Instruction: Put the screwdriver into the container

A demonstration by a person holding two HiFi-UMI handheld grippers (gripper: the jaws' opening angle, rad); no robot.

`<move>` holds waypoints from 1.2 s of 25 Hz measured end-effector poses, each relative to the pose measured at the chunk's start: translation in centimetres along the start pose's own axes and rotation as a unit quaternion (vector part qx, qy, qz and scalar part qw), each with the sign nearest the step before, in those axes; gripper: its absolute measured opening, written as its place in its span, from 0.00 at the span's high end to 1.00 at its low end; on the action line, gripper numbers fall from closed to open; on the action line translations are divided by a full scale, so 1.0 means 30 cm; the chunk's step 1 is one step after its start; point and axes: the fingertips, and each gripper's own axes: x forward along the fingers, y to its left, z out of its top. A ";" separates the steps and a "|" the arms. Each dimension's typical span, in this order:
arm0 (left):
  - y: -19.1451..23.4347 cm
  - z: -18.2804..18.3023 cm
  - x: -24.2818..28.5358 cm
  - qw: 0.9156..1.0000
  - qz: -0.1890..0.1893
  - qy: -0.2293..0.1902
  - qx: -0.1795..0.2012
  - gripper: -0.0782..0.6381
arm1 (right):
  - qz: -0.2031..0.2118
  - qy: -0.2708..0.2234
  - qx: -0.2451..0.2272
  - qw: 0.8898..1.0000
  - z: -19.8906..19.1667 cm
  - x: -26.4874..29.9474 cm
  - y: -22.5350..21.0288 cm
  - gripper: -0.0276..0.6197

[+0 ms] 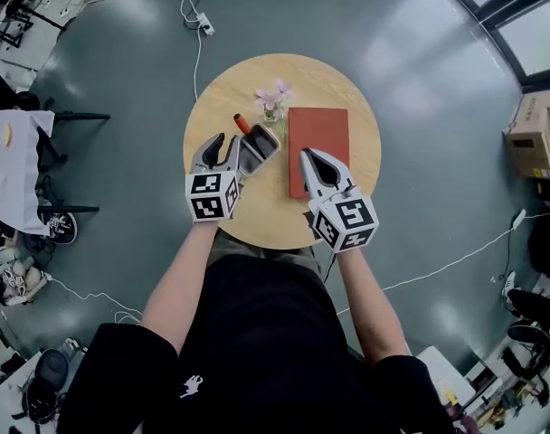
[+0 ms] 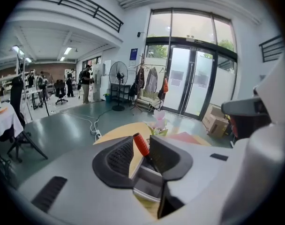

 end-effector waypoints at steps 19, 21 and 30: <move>-0.044 0.313 -0.460 0.989 -0.038 -0.120 0.077 0.89 | -0.021 -0.082 -0.071 0.994 0.297 -0.270 0.203 0.96; -0.038 0.346 -0.491 0.987 -0.053 -0.130 0.079 0.89 | -0.031 -0.089 -0.071 0.993 0.316 -0.287 0.231 0.96; -0.006 0.424 -0.623 0.974 -0.110 -0.161 0.116 0.89 | -0.077 -0.112 -0.074 0.988 0.336 -0.340 0.401 0.96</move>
